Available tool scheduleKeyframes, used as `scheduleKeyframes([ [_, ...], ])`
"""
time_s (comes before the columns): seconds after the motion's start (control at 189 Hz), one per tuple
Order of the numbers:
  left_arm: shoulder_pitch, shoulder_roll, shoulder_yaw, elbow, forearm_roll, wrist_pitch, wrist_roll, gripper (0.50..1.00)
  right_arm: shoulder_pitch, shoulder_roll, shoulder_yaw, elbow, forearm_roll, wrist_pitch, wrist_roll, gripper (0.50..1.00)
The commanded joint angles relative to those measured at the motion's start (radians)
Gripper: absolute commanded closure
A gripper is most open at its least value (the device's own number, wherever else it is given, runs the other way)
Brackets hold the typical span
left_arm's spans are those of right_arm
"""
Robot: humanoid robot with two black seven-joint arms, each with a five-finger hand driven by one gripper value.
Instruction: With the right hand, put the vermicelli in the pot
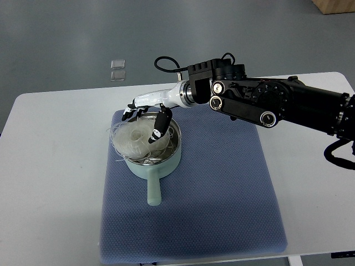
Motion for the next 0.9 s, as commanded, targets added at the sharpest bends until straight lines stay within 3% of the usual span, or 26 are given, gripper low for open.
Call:
scheduleKeyframes([
  [0.0, -0.002, 0.0, 0.0, 0.0, -0.002, 0.0, 0.001, 0.5, 0.001, -0.017, 0.014, 0.0, 0.009, -0.006, 0.0, 0.576],
  [0.127, 0.0, 0.0, 0.0, 0.0, 0.0, 0.002, 0.0, 0.5, -0.005, -0.044, 0.178, 0.0, 0.024, -0.013, 0.003, 0.576],
  [0.138, 0.0, 0.0, 0.0, 0.0, 0.0, 0.0, 0.001, 0.5, -0.043, -0.063, 0.273, 0.0, 0.05, -0.018, 0.004, 0.576],
  [0.328, 0.0, 0.0, 0.0, -0.002, 0.0, 0.0, 0.001, 0.5, -0.303, -0.098, 0.676, 0.0, 0.268, -0.033, 0.05, 0.576],
  [0.476, 0.0, 0.0, 0.001, -0.008, 0.0, 0.0, 0.001, 0.5, -0.557, -0.011, 0.968, 0.0, 0.567, -0.089, 0.13, 0.576],
  [0.661, 0.0, 0.0, 0.003, -0.009, 0.0, 0.0, 0.001, 0.5, -0.709, 0.039, 1.072, -0.038, 0.843, -0.107, 0.149, 0.576],
  [0.81, 0.0, 0.0, 0.001, -0.006, 0.0, 0.0, 0.001, 0.5, -0.731, 0.057, 1.077, -0.083, 0.951, -0.102, 0.224, 0.576],
  [0.894, 0.0, 0.0, 0.001, -0.006, 0.0, 0.0, 0.001, 0.5, -0.731, 0.052, 1.077, -0.112, 0.968, -0.098, 0.231, 0.576],
])
